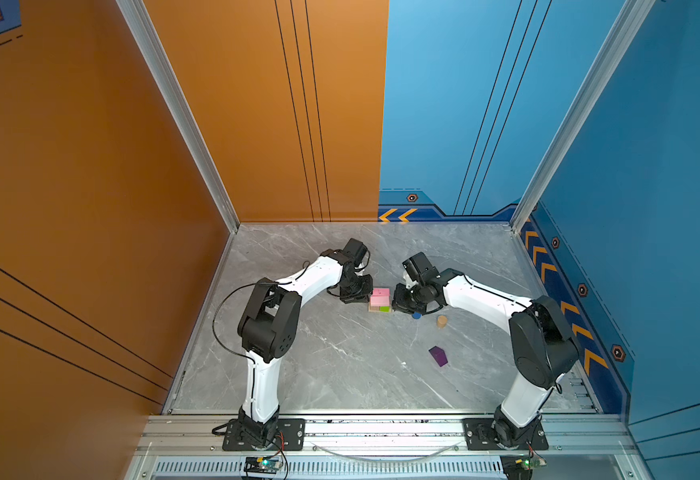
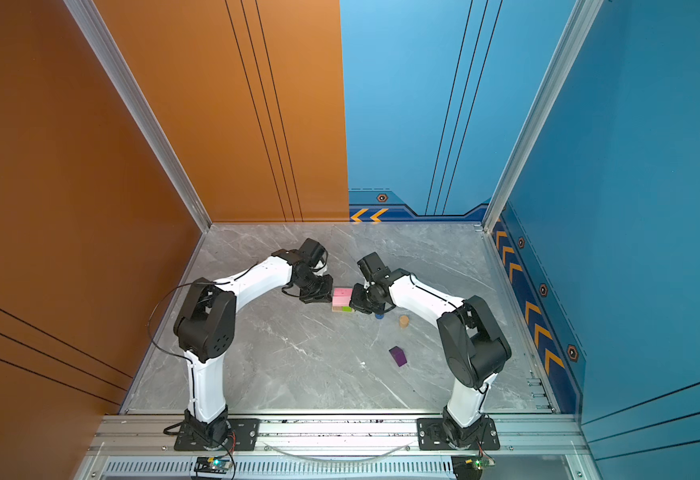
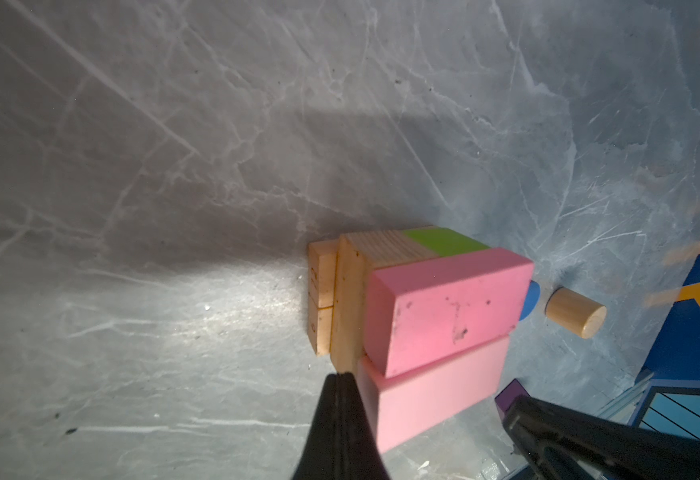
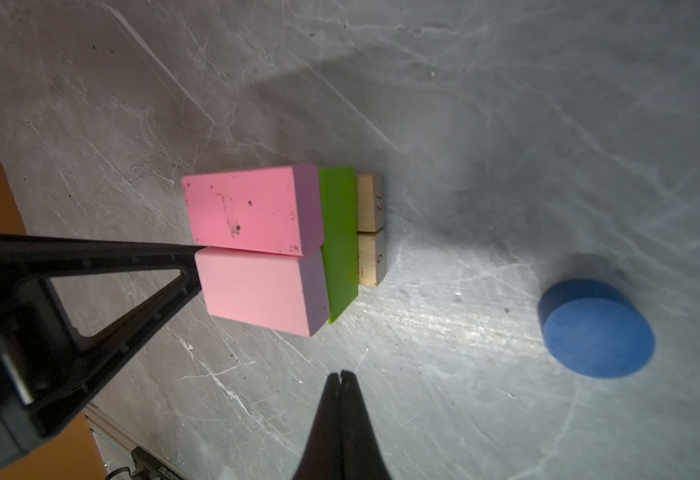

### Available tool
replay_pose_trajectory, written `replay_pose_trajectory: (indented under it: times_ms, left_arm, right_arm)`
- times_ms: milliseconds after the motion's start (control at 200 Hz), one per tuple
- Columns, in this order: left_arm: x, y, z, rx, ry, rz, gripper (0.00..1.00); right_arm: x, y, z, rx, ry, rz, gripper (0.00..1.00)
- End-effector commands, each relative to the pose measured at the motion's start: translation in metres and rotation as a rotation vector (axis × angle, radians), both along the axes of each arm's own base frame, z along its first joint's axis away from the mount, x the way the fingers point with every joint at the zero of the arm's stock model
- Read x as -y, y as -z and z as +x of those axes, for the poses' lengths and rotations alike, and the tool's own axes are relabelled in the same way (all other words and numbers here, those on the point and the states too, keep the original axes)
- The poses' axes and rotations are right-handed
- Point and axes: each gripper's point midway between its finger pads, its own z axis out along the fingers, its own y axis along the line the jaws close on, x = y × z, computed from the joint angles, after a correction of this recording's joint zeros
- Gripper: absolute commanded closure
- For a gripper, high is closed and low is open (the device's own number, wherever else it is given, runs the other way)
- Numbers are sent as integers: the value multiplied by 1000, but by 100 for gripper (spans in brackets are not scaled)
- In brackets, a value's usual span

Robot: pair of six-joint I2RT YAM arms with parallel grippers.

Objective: Build the wood block tower

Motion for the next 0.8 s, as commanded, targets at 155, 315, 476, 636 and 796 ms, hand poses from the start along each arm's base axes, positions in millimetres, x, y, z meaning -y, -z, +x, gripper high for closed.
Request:
replay_pose_trajectory:
  times_ms: [155, 315, 476, 636, 796]
  left_arm:
    - [7, -17, 4, 23, 5, -35, 100]
    - [8, -17, 4, 22, 6, -39, 100]
    - [9, -17, 5, 19, 5, -41, 100]
    - [10, -17, 5, 20, 6, -41, 100]
    - [10, -16, 5, 18, 8, -43, 100]
  right_arm:
    - [10, 3, 0, 0, 24, -29, 100]
    - [11, 4, 1, -1, 27, -30, 100]
    - [12, 4, 1, 0, 28, -30, 100]
    - [12, 5, 0, -3, 28, -31, 100]
    - [12, 5, 1, -3, 28, -29, 100]
